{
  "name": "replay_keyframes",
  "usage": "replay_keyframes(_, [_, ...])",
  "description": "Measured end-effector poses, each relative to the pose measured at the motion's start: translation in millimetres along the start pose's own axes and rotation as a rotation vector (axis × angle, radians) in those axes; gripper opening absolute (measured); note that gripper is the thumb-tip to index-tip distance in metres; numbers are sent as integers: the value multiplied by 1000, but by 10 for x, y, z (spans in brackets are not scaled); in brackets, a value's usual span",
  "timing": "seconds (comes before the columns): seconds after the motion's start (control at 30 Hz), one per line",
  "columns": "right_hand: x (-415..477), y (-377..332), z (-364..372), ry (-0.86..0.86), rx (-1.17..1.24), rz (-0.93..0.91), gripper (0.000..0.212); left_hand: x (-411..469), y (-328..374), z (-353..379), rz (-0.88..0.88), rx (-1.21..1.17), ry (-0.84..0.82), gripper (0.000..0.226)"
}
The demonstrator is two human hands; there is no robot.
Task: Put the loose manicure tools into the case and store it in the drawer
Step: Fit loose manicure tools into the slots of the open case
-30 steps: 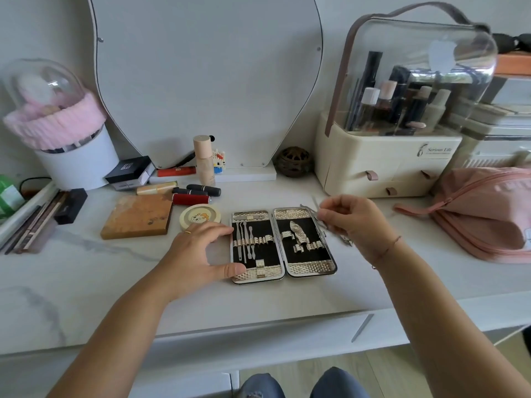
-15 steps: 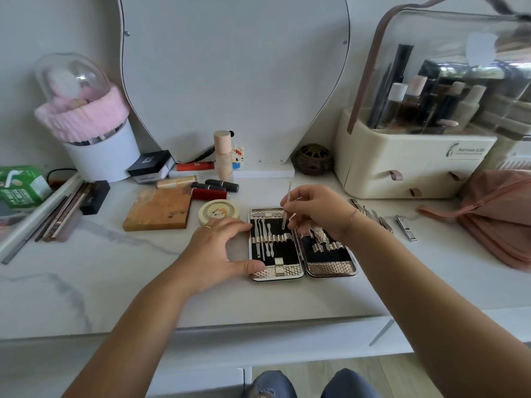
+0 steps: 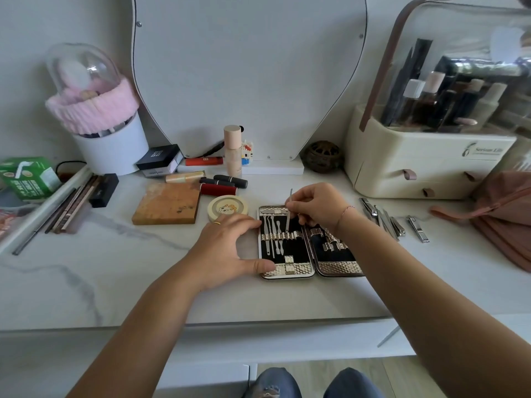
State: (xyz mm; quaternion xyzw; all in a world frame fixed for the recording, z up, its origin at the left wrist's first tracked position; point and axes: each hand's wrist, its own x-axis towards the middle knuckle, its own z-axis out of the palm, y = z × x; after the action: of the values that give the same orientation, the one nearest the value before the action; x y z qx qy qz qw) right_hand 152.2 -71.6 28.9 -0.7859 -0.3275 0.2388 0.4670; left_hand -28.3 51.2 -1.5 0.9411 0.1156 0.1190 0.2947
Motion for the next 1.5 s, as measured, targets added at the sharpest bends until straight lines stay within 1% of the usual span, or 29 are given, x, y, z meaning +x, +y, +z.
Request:
replay_keyframes(0.13, [44,-10,-6,-34,-51,-4,5,3,-3,1,1,4,-3,99])
replay_keyframes(0.3, [89,-5,31,-70,-16,31,4,5,-7,4,2,5,4,99])
replay_keyframes(0.53, [70,-37,2,-151,-149,6,12,7,0,0,1,4,-3,101])
replay_keyframes(0.63, [70,-12,-11,-116,-159,9,12,8,2,-1,9,11,-1,102])
replay_keyframes(0.77, [121,23,-89,-11,-165,42,11,5,12,-6,11,7,-8,102])
replay_keyframes(1.0, [81,-69,-78,-84,-235,50,10,2,15,-10,10,6,-5,101])
replay_keyframes(1.17, [32,-134,-82,-131,-363,26,10,0,14,-4,16,11,7,100])
replay_keyframes(1.27, [20,-146,-76,-124,-450,-3,16,3,9,-3,16,8,6,100])
replay_keyframes(1.37, [1,-125,-35,-112,-530,-29,14,4,10,1,20,16,9,98])
replay_keyframes(1.43, [-27,-91,-6,-84,-547,-48,19,4,10,4,25,8,16,98])
replay_keyframes(1.5, [-58,-42,2,-32,-519,-84,18,4,11,3,21,5,12,98])
